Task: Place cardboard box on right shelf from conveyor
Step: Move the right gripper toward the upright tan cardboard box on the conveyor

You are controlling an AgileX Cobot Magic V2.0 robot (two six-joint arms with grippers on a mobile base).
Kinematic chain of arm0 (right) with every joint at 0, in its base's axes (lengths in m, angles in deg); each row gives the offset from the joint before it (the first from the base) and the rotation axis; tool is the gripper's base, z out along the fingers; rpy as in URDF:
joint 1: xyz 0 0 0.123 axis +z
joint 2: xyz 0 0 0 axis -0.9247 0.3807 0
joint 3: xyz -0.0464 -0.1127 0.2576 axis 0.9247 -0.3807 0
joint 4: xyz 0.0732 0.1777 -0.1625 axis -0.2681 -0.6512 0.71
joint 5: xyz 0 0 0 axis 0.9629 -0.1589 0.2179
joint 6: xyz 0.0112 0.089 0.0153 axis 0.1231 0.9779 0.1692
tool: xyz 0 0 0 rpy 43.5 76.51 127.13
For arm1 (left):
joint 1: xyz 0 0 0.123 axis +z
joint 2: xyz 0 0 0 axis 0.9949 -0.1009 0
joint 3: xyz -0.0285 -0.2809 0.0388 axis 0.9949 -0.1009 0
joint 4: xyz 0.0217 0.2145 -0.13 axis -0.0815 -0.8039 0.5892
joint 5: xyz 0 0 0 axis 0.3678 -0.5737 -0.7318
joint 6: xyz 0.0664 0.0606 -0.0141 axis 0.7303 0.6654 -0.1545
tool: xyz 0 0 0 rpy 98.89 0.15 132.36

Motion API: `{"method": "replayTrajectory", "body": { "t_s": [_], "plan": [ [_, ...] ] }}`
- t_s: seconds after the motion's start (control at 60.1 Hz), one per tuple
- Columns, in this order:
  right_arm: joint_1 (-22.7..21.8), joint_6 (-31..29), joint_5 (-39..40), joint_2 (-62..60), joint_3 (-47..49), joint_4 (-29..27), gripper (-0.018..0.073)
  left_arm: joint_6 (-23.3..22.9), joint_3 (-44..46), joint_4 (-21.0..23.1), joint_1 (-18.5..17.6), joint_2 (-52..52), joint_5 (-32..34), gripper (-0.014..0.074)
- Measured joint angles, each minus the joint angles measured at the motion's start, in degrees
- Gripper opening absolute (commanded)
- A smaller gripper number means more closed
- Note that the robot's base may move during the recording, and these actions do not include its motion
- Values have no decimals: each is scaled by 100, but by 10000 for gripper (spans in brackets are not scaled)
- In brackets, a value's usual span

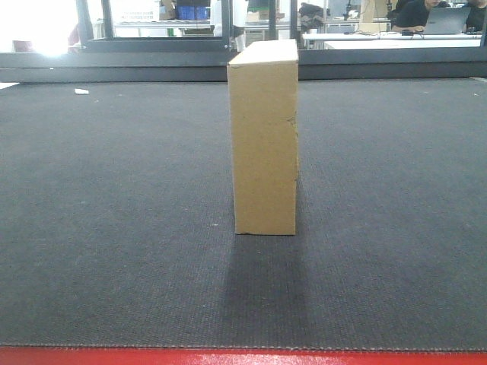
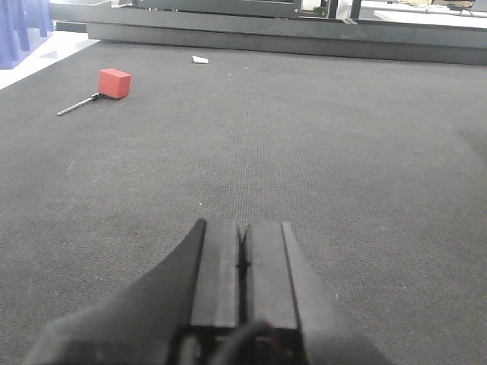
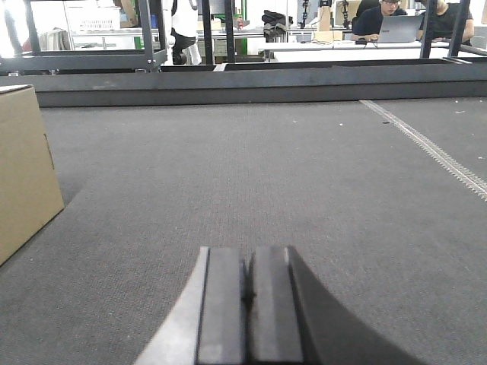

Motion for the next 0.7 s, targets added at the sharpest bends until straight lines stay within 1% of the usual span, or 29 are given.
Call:
{"method": "replayTrajectory", "body": {
  "t_s": [0.698],
  "plan": [
    [0, 0, 0, 0, 0, 0, 36, 0, 0, 0, 0, 0, 0, -116]
  ]
}}
